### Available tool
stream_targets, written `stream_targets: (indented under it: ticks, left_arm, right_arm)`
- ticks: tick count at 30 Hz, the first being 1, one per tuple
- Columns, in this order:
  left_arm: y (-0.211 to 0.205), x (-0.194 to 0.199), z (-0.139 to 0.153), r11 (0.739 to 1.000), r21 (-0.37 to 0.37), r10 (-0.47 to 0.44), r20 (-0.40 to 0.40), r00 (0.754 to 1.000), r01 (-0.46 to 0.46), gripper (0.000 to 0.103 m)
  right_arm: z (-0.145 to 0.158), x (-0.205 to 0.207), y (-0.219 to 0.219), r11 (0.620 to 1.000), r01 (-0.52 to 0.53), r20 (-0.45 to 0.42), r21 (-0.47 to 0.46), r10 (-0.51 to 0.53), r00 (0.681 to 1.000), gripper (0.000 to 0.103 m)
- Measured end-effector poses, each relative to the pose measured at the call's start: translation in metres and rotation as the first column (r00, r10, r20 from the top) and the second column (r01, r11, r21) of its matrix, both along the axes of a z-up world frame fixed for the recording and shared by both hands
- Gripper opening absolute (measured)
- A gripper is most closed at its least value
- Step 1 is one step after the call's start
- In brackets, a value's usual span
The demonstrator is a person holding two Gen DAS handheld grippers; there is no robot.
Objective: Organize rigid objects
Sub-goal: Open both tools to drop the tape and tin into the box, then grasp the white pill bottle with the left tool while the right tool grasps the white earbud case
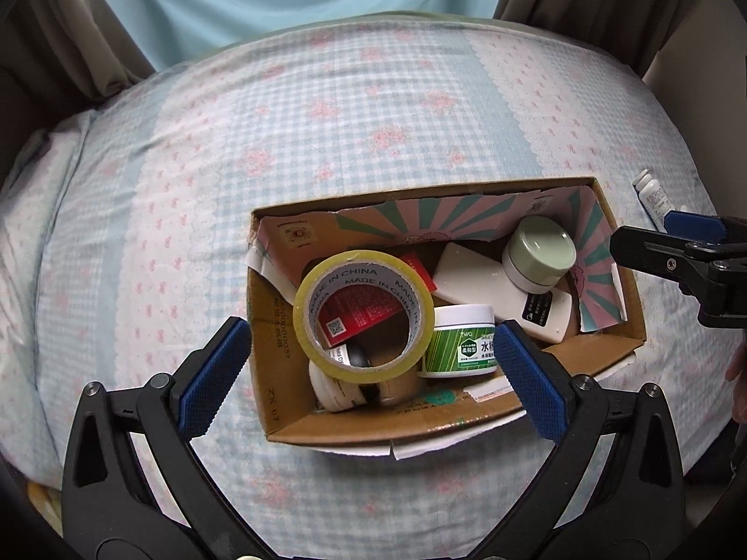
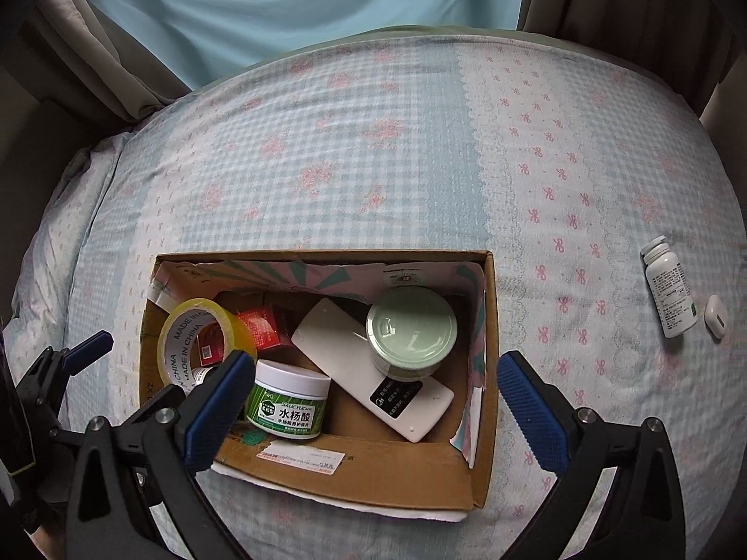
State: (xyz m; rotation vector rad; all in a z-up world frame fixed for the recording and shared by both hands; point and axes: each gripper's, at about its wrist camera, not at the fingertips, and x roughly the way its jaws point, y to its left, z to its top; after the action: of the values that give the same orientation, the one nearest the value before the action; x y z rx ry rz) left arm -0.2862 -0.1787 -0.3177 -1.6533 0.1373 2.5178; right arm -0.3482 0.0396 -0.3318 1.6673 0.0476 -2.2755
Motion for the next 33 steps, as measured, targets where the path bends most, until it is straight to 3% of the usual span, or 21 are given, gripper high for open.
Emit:
stream_targets:
  ticks: [5,8,17,22,25,33]
  left_arm:
    - [0.012,0.027,0.049,0.999,-0.023,0.029,-0.027,0.999,-0.030,0.103]
    - [0.029,0.044,0.075,0.999,0.012,0.045,-0.037,0.998,-0.045,0.103]
    - [0.129,0.082,0.126,0.996,0.079,0.046,-0.071,0.996,-0.041,0.103]
    - [0.195,0.075,0.135,0.995,0.097,-0.004,-0.070,0.998,0.011,0.103]
    - [0.239,0.062,0.133,0.991,0.123,-0.038,-0.054,0.998,0.045,0.103]
    - [0.347,0.008,0.101,0.982,0.175,-0.078,0.034,0.996,0.071,0.103]
  right_arm:
    - [0.041,0.028,0.022,0.999,-0.051,-0.025,0.017,0.052,0.998,0.103]
    - [0.063,0.044,0.048,0.999,-0.051,-0.018,0.005,0.052,0.999,0.103]
    - [0.114,0.079,0.158,0.998,-0.001,-0.049,0.055,0.004,0.999,0.103]
    - [0.131,0.085,0.226,0.991,0.075,-0.091,0.114,-0.065,0.994,0.103]
    - [0.136,0.079,0.272,0.982,0.166,-0.102,0.087,-0.157,0.982,0.103]
    - [0.122,0.029,0.373,0.936,0.349,-0.033,0.039,-0.347,0.937,0.103]
